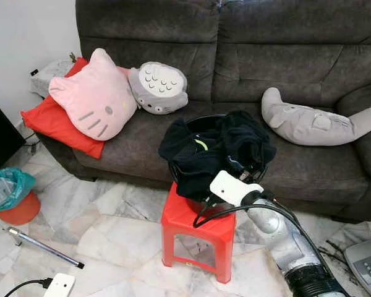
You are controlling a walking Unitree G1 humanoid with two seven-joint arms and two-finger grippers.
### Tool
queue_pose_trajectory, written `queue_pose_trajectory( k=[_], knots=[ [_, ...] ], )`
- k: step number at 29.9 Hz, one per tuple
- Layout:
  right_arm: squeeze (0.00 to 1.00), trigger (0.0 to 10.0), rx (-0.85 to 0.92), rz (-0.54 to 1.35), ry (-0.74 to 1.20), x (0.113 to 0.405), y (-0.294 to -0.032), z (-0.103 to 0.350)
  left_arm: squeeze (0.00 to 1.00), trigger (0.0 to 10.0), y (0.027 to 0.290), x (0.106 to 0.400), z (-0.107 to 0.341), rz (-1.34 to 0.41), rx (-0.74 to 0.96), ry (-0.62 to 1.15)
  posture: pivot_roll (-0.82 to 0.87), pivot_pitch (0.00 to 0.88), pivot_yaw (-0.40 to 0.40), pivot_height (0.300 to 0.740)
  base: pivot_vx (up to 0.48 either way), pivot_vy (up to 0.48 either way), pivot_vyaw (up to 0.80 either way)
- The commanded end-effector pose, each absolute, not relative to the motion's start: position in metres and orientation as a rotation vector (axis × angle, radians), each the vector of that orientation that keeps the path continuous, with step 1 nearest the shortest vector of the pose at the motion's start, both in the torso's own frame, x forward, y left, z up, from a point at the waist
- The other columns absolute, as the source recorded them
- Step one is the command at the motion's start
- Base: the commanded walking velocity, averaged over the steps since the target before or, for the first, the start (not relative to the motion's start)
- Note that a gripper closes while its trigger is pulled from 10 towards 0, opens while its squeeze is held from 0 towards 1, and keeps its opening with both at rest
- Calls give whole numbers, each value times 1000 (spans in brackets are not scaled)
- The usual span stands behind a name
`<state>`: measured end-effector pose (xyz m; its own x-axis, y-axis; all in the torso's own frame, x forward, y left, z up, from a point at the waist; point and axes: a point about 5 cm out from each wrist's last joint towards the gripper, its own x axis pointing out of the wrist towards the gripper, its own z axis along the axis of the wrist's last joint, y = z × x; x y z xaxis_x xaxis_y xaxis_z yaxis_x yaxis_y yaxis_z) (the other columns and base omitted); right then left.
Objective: Hang hanger
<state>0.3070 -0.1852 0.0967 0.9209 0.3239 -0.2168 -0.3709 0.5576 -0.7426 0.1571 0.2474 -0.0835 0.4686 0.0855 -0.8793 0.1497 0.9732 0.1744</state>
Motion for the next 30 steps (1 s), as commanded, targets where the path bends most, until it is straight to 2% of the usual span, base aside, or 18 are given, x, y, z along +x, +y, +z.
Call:
queue_pose_trajectory(
  k=[1, 3, 11, 14, 18, 27, 28, 29, 30],
  knots=[
    [0, 10000, -908, 428, 51, 310, -181, 99, 0, 10000, 252, 154, -83, -21, 242, 1093, -170, 0, 84, 740, 0, 0, 0],
    [0, 10000, -998, 440, 108, 308, -186, 89, 0, 10000, 252, 155, -83, -20, 241, 1093, -170, 0, 84, 740, 0, 0, 0],
    [0, 10000, -1054, 342, 145, 313, -198, 87, 0, 10000, 253, 155, -83, -22, 240, 1092, -170, 0, 87, 740, 0, 0, 0],
    [0, 10000, -1050, 330, 120, 314, -198, 91, 0, 10000, 253, 155, -83, -22, 241, 1092, -171, 0, 88, 740, 0, 0, 0],
    [0, 10000, -1022, 321, -13, 317, -188, 106, 0, 10000, 253, 155, -83, -20, 242, 1090, -173, 0, 89, 740, 0, 0, 0],
    [0, 10000, -1005, 329, -63, 319, -180, 111, 0, 10000, 253, 155, -83, -20, 240, 1089, -170, 0, 88, 740, 0, 0, 0],
    [0, 5804, -1018, 334, -43, 319, -181, 108, 0, 10000, 253, 155, -83, -20, 240, 1090, -169, 0, 87, 740, 0, 0, 0],
    [0, 5804, -1022, 338, -35, 319, -182, 106, 0, 10000, 253, 155, -83, -20, 240, 1090, -168, 0, 87, 740, 0, 0, 0],
    [0, 0, -1031, 337, -20, 319, -183, 104, 0, 10000, 253, 155, -83, -20, 240, 1090, -168, 0, 87, 740, 0, 0, 0]
  ],
)
